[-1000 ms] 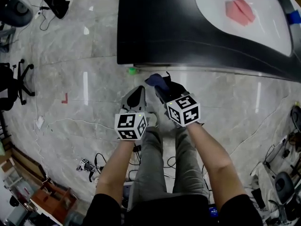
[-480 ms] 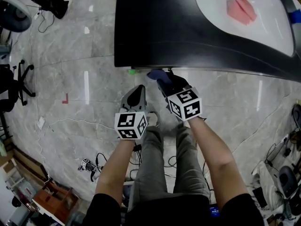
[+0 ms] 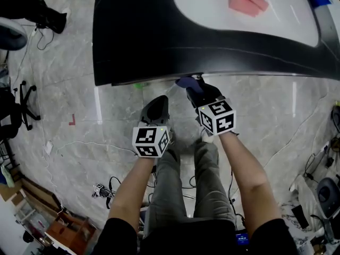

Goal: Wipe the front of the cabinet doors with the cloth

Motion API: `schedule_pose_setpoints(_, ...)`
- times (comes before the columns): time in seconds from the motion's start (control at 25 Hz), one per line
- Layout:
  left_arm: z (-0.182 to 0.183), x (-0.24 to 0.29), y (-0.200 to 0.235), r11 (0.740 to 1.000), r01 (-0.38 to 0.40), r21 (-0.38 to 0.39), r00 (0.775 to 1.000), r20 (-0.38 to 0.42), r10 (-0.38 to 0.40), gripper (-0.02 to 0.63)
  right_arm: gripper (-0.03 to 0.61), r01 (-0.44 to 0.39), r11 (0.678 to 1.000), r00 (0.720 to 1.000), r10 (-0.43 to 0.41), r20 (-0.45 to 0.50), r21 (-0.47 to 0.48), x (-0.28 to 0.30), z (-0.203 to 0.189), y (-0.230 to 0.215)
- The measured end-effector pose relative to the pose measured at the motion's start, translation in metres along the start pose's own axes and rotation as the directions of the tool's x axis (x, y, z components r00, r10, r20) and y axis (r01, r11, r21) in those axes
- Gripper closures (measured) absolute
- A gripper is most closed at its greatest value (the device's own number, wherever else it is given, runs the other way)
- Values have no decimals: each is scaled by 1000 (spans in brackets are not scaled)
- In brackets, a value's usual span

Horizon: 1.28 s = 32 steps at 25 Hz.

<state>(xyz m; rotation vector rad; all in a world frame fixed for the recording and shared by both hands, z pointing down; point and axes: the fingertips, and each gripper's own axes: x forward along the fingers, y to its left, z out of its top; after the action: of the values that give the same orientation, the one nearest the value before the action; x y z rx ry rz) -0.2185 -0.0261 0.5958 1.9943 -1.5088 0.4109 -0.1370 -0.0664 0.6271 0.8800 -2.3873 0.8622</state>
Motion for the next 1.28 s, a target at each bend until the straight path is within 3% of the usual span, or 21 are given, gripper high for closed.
schedule_pose_setpoints(0.76, -3, 61, -108, 991, 106, 78, 993, -50, -103, 604, 456, 117, 990, 991, -122, 51, 83, -80, -12, -117)
schedule_pose_setpoints(1.28, 4, 62, -138, 989, 117, 94, 992, -56, -112, 604, 456, 108, 988, 990, -117, 73, 112, -108, -16, -123)
